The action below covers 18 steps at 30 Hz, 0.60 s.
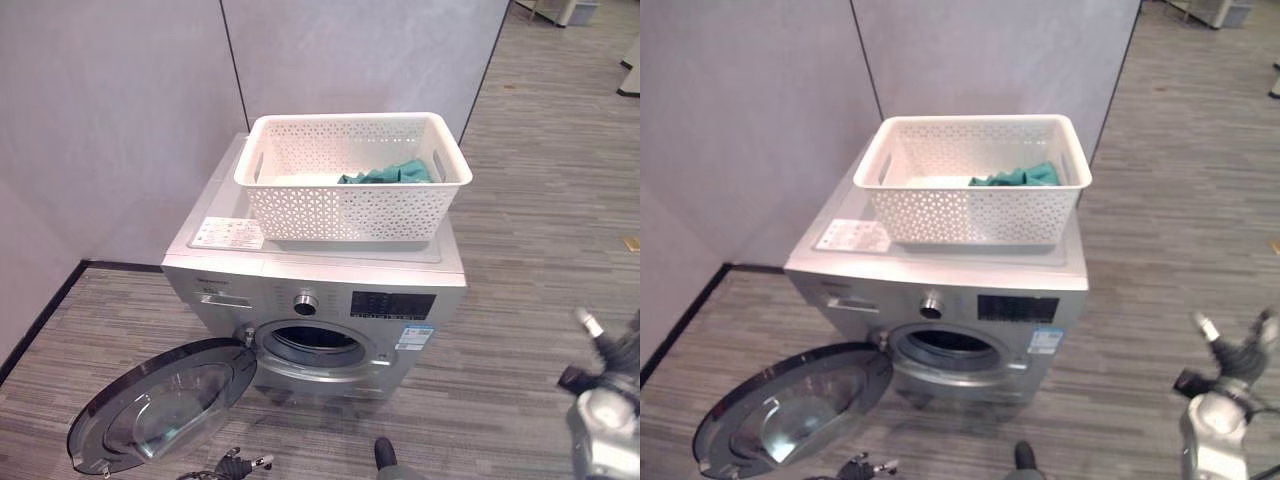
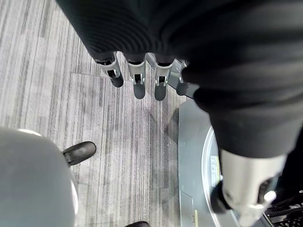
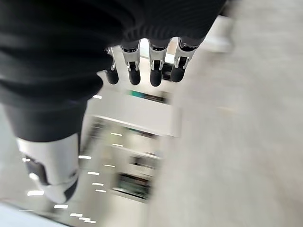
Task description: Grab the laundry basket,head to the washer,open it,put in the laundry and shut it.
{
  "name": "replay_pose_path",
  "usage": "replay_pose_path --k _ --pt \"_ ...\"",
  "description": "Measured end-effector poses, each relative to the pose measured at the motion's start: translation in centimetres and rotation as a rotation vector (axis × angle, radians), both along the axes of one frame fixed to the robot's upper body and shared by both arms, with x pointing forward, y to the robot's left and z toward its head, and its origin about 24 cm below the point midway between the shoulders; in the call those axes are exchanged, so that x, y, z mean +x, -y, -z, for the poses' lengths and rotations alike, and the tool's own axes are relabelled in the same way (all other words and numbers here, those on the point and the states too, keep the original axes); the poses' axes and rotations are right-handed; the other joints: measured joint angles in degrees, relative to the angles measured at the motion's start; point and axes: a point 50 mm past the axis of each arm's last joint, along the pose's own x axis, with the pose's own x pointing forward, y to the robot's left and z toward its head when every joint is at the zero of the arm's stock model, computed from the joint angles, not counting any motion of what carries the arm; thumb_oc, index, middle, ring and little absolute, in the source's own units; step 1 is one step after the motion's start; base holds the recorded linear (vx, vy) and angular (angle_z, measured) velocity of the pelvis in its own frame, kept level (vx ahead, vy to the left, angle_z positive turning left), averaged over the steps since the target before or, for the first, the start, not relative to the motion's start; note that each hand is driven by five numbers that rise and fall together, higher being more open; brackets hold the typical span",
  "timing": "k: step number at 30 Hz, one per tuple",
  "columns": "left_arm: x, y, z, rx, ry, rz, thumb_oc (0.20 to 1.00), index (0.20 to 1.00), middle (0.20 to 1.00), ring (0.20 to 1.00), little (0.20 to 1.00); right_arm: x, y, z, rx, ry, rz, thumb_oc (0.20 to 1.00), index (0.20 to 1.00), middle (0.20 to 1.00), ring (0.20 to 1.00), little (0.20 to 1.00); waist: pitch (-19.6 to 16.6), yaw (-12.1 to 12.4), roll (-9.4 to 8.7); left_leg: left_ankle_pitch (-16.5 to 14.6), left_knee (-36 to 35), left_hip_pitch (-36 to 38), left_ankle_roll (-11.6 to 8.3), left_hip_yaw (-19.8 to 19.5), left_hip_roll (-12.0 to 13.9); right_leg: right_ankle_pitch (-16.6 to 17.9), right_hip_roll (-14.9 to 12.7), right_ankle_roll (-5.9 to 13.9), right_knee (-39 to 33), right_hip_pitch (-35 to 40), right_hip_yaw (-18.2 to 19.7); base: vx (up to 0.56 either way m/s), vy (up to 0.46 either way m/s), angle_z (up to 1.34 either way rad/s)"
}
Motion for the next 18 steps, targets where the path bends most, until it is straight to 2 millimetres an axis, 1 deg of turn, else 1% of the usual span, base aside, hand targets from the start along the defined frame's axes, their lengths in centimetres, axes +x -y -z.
replay_pose_path --k 1,2,4,6,8,9,12,14,15,16,17,18 --pt "0.2 -0.1 -0.1 0.010 0.003 0.019 1.000 1.000 1.000 1.000 1.000 0.1 -0.1 -2.3 -0.085 0.068 0.001 1.000 1.000 1.000 1.000 1.000 -0.2 0.1 0.01 0.3 -0.1 0.0 -0.42 -1.1 0.5 -0.3 0.2 -0.23 0.0 0.5 -1.3 0.03 -0.037 0.36" --pt "0.0 -0.2 0.0 0.015 -0.005 0.024 1.000 1.000 1.000 1.000 1.000 0.9 -0.7 -3.8 -0.120 0.117 -0.026 1.000 1.000 1.000 1.000 1.000 -0.5 0.9 -0.03 0.4 -0.1 0.0 -0.56 -1.5 0.9 -0.5 0.7 -0.40 0.0 0.6 -1.7 0.03 -0.046 0.30" --pt "-0.1 -0.2 0.0 0.018 -0.011 0.033 1.000 1.000 1.000 1.000 1.000 1.5 -1.5 -4.2 -0.165 0.103 -0.069 1.000 1.000 1.000 1.000 1.000 -0.5 2.1 -0.31 0.7 -0.1 -0.1 -0.97 -1.9 1.4 -0.5 1.3 -0.73 0.0 0.6 -2.4 0.02 -0.030 0.12" --pt "0.1 -0.1 0.0 0.017 -0.005 0.036 1.000 1.000 1.000 1.000 1.000 1.7 -1.8 -4.1 -0.192 0.072 -0.088 1.000 1.000 1.000 1.000 1.000 -0.5 3.1 -0.25 0.8 -0.1 -0.3 -1.05 -2.2 1.4 -0.4 1.3 -0.81 0.0 0.6 -2.7 0.03 -0.032 0.09" --pt "0.1 -0.2 0.0 0.021 -0.004 0.046 1.000 1.000 1.000 1.000 1.000 1.8 -1.9 -4.3 -0.217 0.048 -0.093 1.000 1.000 1.000 1.000 1.000 -0.5 3.4 -0.26 0.8 -0.1 -0.6 -1.05 -2.2 1.4 -0.4 1.2 -0.80 0.0 0.7 -2.8 0.02 -0.035 0.04" --pt "0.2 -0.3 -0.1 0.034 -0.004 0.079 1.000 1.000 1.000 1.000 1.000 2.0 -1.8 -5.4 -0.294 0.021 -0.106 1.000 1.000 1.000 1.000 1.000 -0.5 3.4 -0.01 0.8 -0.1 -0.8 -1.04 -2.5 1.2 -0.4 1.0 -0.78 0.0 0.7 -2.9 0.02 -0.032 0.06" --pt "0.0 -0.8 -0.1 0.052 -0.016 0.112 1.000 1.000 1.000 1.000 1.000 2.7 -1.8 -7.5 -0.399 -0.001 -0.144 1.000 1.000 1.000 1.000 1.000 -0.6 3.5 0.14 0.8 0.0 -0.8 -1.04 -2.5 1.3 -0.4 1.0 -0.79 0.0 0.7 -3.0 0.00 -0.009 0.02" --pt "-0.3 -1.0 -0.1 0.052 -0.025 0.132 1.000 1.000 1.000 1.000 1.000 4.5 -2.6 -10.3 -0.538 -0.061 -0.242 1.000 1.000 1.000 1.000 1.000 -0.4 3.6 0.06 0.8 0.1 -0.8 -1.04 -2.4 1.3 -0.2 1.0 -0.77 0.0 0.7 -2.9 -0.01 -0.014 -0.02" --pt "-0.2 -1.0 -0.1 0.053 -0.024 0.137 1.000 1.000 1.000 1.000 1.000 5.3 -3.0 -11.1 -0.575 -0.078 -0.273 1.000 1.000 1.000 1.000 1.000 -0.4 3.4 -0.01 0.8 0.1 -0.7 -1.04 -2.2 1.3 -0.2 1.1 -0.79 0.0 0.7 -2.7 0.00 -0.026 -0.07" --pt "-0.2 -1.0 -0.1 0.052 -0.026 0.143 1.000 1.000 1.000 1.000 1.000 7.1 -3.9 -12.3 -0.649 -0.140 -0.341 1.000 1.000 1.000 1.000 1.000 -0.3 3.3 -0.03 0.8 0.4 -0.7 -1.05 -2.0 1.3 -0.1 1.1 -0.79 0.0 0.7 -2.7 0.00 -0.017 -0.04" --pt "0.1 -0.9 -0.1 0.049 -0.020 0.147 1.000 1.000 1.000 1.000 1.000 8.0 -4.5 -13.5 -0.727 -0.200 -0.387 1.000 1.000 1.000 1.000 1.000 -0.2 3.6 -0.17 0.8 0.4 -0.8 -1.06 -2.1 1.3 -0.1 1.1 -0.77 0.0 0.7 -2.7 0.00 0.000 0.00" --pt "0.3 -0.9 -0.2 0.048 -0.016 0.148 1.000 1.000 1.000 1.000 1.000 8.2 -4.7 -14.0 -0.750 -0.212 -0.403 1.000 1.000 1.000 1.000 1.000 -0.1 3.8 -0.36 0.8 0.4 -0.8 -1.08 -2.2 1.4 -0.1 1.1 -0.80 0.0 0.7 -2.8 0.00 -0.022 0.06"
